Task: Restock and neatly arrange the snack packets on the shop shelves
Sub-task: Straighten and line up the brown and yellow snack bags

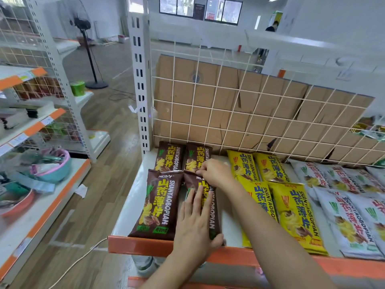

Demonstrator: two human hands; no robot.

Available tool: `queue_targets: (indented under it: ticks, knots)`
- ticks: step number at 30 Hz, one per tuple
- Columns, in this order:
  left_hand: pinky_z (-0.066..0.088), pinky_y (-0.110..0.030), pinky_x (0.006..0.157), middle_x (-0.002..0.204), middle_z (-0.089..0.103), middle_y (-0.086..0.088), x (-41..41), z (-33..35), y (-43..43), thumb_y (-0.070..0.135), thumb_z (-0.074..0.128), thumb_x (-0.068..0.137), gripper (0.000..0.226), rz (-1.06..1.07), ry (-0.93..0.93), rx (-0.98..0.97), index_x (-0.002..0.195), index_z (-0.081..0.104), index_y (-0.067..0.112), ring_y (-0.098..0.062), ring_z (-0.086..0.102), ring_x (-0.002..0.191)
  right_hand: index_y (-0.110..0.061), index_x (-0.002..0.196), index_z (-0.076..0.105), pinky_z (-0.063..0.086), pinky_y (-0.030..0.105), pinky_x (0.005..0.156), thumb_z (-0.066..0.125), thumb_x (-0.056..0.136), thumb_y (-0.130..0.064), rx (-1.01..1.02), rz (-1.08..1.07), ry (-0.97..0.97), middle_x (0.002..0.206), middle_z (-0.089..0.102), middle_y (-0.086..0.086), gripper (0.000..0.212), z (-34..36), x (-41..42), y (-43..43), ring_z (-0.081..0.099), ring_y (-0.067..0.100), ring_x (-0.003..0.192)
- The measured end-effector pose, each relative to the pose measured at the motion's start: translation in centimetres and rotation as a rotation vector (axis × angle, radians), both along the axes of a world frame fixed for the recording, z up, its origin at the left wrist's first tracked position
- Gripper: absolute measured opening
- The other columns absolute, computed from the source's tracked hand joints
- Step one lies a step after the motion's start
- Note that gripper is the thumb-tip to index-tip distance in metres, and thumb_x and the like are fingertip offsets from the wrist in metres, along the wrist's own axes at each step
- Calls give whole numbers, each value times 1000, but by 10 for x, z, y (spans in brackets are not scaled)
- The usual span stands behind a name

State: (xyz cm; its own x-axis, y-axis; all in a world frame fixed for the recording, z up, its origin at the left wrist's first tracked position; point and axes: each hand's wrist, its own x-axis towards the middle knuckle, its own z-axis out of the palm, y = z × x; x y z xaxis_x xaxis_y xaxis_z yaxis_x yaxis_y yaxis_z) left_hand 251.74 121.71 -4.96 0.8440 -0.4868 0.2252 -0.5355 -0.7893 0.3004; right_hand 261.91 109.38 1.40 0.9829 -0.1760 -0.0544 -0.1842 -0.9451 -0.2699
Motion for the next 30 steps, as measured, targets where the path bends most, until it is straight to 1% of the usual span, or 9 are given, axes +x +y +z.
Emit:
queue_targets:
  ticks: [3, 8, 12, 14, 16, 18, 20, 23, 30]
  knots:
    - [25, -40, 102, 145, 39, -12, -1, 1, 0, 64, 45, 50, 102, 24, -5, -5, 140, 36, 15, -28, 30, 133, -20, 81, 64, 37, 37, 90, 54, 89, -42, -21, 25, -35, 99, 68, 6, 26, 0, 0, 3, 59, 25, 101]
    - [26, -40, 101, 140, 43, -17, -3, 1, 1, 65, 44, 52, 98, 62, 2, -19, 137, 39, 15, -29, 32, 130, -20, 85, 67, 32, 39, 93, 54, 89, -43, 46, -12, -90, 100, 67, 2, 27, -6, -7, 2, 58, 23, 102]
    - [26, -38, 100, 141, 38, -14, 2, 5, 10, 64, 41, 64, 87, 58, -74, -45, 134, 41, 11, -28, 34, 127, -21, 96, 62, 37, 38, 90, 53, 89, -42, 157, -91, -284, 102, 58, 0, 24, -17, -18, 6, 54, 20, 102]
    - [22, -37, 102, 141, 39, -10, 10, 9, 23, 58, 41, 74, 74, 86, -150, -111, 134, 43, 15, -25, 33, 128, -22, 108, 59, 37, 38, 93, 45, 88, -45, 242, -99, -364, 111, 56, 0, 33, -26, -34, 16, 50, 20, 111]
    - [26, -38, 105, 139, 44, -9, 23, 11, 41, 51, 39, 79, 64, 157, -170, -164, 133, 48, 17, -25, 34, 127, -26, 128, 49, 31, 38, 102, 28, 83, -54, 239, -68, -338, 133, 46, 0, 57, -35, -51, 27, 38, 20, 127]
    - [33, -42, 104, 139, 46, -10, 37, 10, 62, 50, 34, 82, 63, 201, -121, -170, 133, 50, 16, -29, 39, 128, -33, 142, 30, 22, 39, 110, 9, 77, -60, 172, -31, -266, 152, 24, -2, 73, -40, -67, 36, 17, 19, 141]
    - [30, -45, 107, 147, 38, -8, 46, 6, 77, 54, 25, 81, 69, 203, -49, -134, 139, 43, 20, -29, 34, 134, -37, 146, 16, 13, 41, 114, -2, 72, -61, 108, -2, -215, 157, 5, -7, 80, -42, -79, 42, 1, 16, 144]
    - [16, -41, 114, 155, 19, -2, 51, -2, 87, 61, 11, 77, 75, 163, 33, -128, 144, 28, 31, -22, 13, 143, -38, 147, 5, 7, 43, 115, -2, 72, -61, 30, 14, -179, 157, -7, -9, 78, -44, -88, 50, -10, 19, 144]
    - [13, -37, 113, 154, 19, -6, 53, -7, 86, 65, 17, 76, 77, 136, 49, -142, 143, 31, 30, -28, 15, 142, -48, 143, 3, 18, 45, 113, 3, 62, -66, -32, 1, -115, 156, -16, -3, 83, -39, -89, 58, -12, 26, 143]
